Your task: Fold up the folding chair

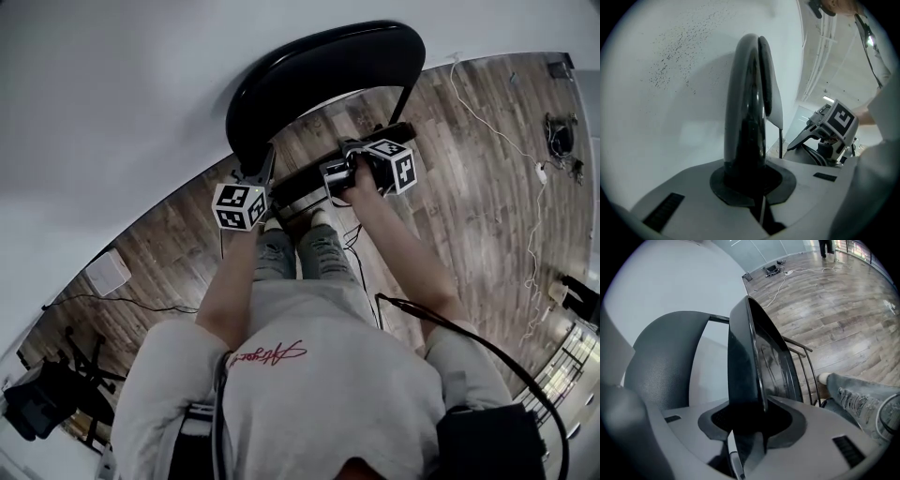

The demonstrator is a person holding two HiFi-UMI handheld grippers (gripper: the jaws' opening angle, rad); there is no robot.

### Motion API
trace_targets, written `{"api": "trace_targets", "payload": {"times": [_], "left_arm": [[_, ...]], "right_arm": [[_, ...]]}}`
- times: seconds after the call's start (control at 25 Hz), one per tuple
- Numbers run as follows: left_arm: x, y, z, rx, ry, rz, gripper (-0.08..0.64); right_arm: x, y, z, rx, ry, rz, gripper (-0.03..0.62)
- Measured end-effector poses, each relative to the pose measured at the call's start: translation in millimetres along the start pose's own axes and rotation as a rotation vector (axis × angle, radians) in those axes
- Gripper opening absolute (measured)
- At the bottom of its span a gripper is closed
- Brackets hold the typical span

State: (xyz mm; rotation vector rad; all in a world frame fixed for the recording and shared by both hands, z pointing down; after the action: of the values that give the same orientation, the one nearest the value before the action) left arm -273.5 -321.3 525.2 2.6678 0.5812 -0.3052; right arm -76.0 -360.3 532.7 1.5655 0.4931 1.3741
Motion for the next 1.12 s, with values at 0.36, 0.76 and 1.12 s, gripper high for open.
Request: {"api": "trace_targets", "payload": {"times": [0.36,0.76,1.12], "left_arm": [[2.8,0.3,4.3,-0.012,0.015,-0.002,0.015],[-12.7,-12.5,28.2,-0.001,0.066,0.031,0.015],[-15.7,-19.5,48.5,0.043,0.085,0.031,0.015]], "right_arm": [[-5.0,1.3,-0.8,0.004,-0.002,0.01,0.167],[-38.4,12.8,-29.3,0.006,0.002,0.004,0.166],[-61.0,9.3,-45.1,0.005,-0.044,0.024,0.144]]}}
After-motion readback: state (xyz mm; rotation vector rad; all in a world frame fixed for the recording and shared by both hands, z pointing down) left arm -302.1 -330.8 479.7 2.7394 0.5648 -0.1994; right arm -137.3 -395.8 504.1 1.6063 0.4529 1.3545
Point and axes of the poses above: the fingertips, and each gripper's own axes: y forward along the fingers, x to its right, z out of its top, the point moved 3 cm from there along -y, backward along the fingers, and after that the axes turned 8 degrees about y, right-handed, at the moved point
